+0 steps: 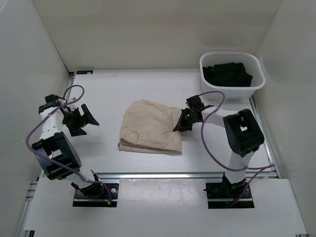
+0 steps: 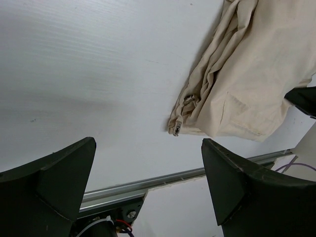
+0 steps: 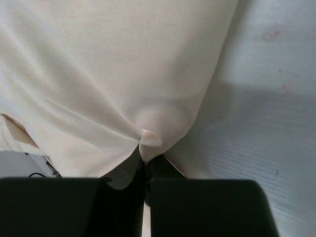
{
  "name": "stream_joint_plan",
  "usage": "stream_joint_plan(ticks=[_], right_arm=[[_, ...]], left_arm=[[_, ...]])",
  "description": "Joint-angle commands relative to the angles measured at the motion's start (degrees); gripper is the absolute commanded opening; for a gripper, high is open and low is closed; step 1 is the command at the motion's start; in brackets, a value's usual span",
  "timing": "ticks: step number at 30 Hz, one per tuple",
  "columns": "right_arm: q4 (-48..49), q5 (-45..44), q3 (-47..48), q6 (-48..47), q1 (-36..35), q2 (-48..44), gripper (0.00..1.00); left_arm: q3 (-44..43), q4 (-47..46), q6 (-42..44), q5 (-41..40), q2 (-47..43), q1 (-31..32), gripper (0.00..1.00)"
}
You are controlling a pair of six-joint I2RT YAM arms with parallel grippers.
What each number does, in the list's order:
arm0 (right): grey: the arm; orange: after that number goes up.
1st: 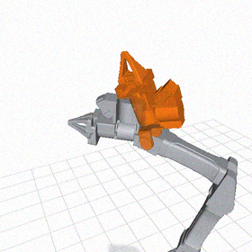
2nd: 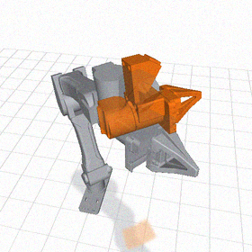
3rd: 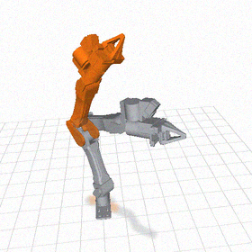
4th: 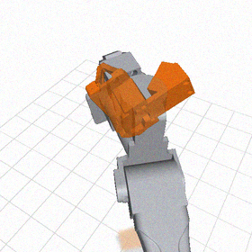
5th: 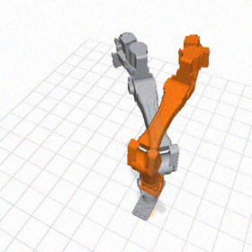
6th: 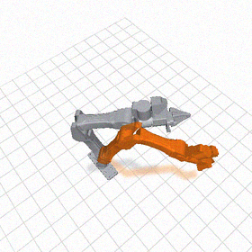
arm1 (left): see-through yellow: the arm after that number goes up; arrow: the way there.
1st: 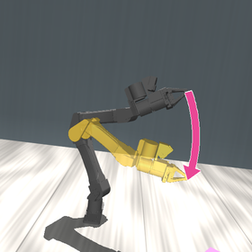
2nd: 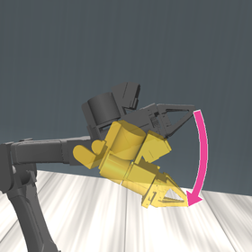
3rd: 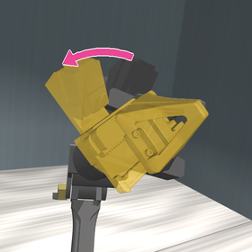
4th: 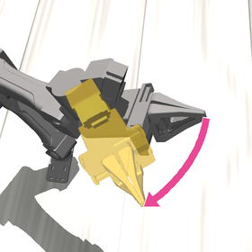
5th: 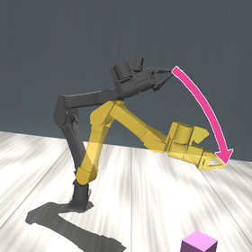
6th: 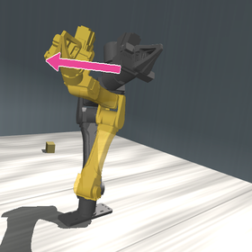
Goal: Fold and stack the trousers
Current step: Fold the trousers
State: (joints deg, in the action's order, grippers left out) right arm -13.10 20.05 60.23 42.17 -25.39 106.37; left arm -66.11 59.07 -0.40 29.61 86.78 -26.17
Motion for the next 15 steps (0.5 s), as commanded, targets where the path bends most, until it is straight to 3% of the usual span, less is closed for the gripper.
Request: stream_joint_plan(ticks=[1, 3, 4, 5, 8, 12, 15], right_arm=[[0.2, -1.5, -1.5, 0.6, 1.2, -2.8, 0.01], [-1.2, -1.5, 0.5, -0.3, 1.9, -2.8, 0.17], [-1.8, -0.9, 1.5, -1.3, 2.6, -2.8, 0.44], [-2.6, 0.4, 4.0, -3.7, 2.6, -2.2, 0.63], [-11.2, -0.6, 10.3, -10.7, 3.2, -3.0, 0.99], [-25.4, -7.6, 18.9, -16.4, 5.3, -8.6, 0.99], [-40.1, -18.9, 24.3, -19.0, 8.2, -14.3, 0.99]], left_arm=[[0.2, 0.9, 0.4, 2.4, -2.7, -1.2, 1.00], [-0.4, 1.4, 0.4, 2.4, -2.7, -1.2, 1.00], [-0.4, 1.4, 0.4, 2.4, -2.7, -1.2, 1.00], [-1.1, 2.0, 0.4, 2.4, -2.7, -1.2, 1.00], [-2.7, 2.5, 0.4, 2.4, -3.2, -1.2, 1.00], [-3.9, 2.5, 0.4, -2.6, -4.7, -2.2, 1.00], [-5.1, 2.5, 0.4, -9.2, -6.3, -3.4, 1.00]])
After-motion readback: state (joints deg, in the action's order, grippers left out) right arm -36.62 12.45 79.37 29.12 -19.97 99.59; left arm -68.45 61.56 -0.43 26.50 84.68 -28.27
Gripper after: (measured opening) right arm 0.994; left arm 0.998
